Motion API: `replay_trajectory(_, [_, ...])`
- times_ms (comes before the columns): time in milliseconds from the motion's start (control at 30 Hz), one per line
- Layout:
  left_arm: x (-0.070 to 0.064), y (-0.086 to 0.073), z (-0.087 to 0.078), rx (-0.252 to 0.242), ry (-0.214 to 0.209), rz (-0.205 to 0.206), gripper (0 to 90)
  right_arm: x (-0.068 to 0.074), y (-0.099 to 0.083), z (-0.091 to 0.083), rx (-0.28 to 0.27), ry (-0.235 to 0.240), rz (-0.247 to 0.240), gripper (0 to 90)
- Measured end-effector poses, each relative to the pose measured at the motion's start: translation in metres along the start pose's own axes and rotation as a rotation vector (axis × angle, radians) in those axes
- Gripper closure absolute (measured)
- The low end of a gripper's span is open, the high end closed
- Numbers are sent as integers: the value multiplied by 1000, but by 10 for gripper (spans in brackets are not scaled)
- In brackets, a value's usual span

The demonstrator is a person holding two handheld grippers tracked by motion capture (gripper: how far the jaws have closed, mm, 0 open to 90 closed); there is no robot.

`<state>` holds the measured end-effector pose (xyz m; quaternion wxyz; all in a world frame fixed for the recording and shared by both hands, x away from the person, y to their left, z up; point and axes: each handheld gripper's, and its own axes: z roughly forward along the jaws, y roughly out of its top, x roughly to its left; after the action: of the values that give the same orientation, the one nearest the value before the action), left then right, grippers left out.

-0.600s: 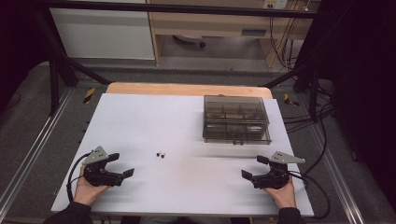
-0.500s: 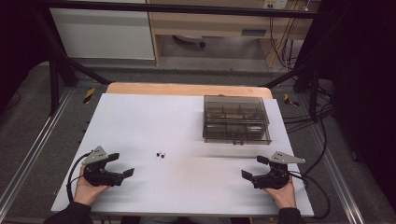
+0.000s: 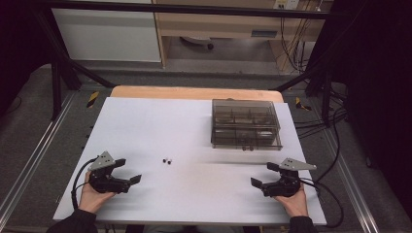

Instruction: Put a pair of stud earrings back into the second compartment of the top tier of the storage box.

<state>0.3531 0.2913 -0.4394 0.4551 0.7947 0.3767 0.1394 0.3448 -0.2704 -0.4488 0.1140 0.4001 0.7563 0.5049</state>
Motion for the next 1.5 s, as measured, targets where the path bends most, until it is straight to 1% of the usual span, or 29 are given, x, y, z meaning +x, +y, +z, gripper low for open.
replay_trajectory(133, [-3, 2, 1, 6, 8, 7, 54, 0, 0, 1, 6, 2, -2, 5])
replay_trajectory(300, [-6, 5, 5, 14, 3, 9, 54, 0, 0, 2, 12, 1, -5, 5])
replay_trajectory(433, [-8, 8, 8, 23, -1, 18, 54, 0, 0, 2, 15, 4, -10, 5])
replay_trajectory(467, [-9, 10, 10, 27, 0, 24, 54, 0, 0, 2, 17, 5, -11, 5])
replay_trajectory(567, [-9, 12, 11, 28, 0, 18, 54, 1, 0, 2, 14, 6, -8, 5])
replay_trajectory(733, [-11, 23, 14, 36, 13, 14, 61, 0, 0, 1, 16, 6, -14, 5])
replay_trajectory(767, [-11, 23, 14, 36, 13, 14, 61, 0, -1, 1, 17, 6, -16, 5])
replay_trajectory(867, [-12, 32, 17, 41, 19, 20, 64, 0, -1, 1, 20, 4, -19, 5])
replay_trajectory(900, [-12, 32, 17, 41, 19, 20, 64, 0, -1, 1, 22, 4, -20, 5])
replay_trajectory(933, [-11, 37, 19, 41, 22, 17, 64, 0, -1, 2, 24, 4, -19, 5])
replay_trajectory(1067, [-13, 46, 25, 44, 27, 15, 64, 0, -1, 2, 23, 4, -20, 5])
replay_trajectory(1133, [-14, 50, 29, 52, 34, 20, 66, 0, 0, 1, 22, 4, -20, 5])
replay_trajectory(1300, [-18, 55, 43, 75, 52, 22, 95, 0, -1, 2, 26, 3, -22, 5])
replay_trajectory(1367, [-18, 56, 46, 83, 53, 23, 117, 0, -1, 2, 26, 3, -22, 5])
replay_trajectory(1400, [-18, 58, 51, 95, 61, 18, 129, 0, -1, 2, 27, 3, -22, 5])
replay_trajectory(1433, [-18, 58, 51, 95, 61, 18, 138, 0, -1, 2, 27, 3, -22, 5])
replay_trajectory(1500, [-18, 60, 57, 107, 66, 15, 157, 0, -1, 2, 27, 3, -21, 5])
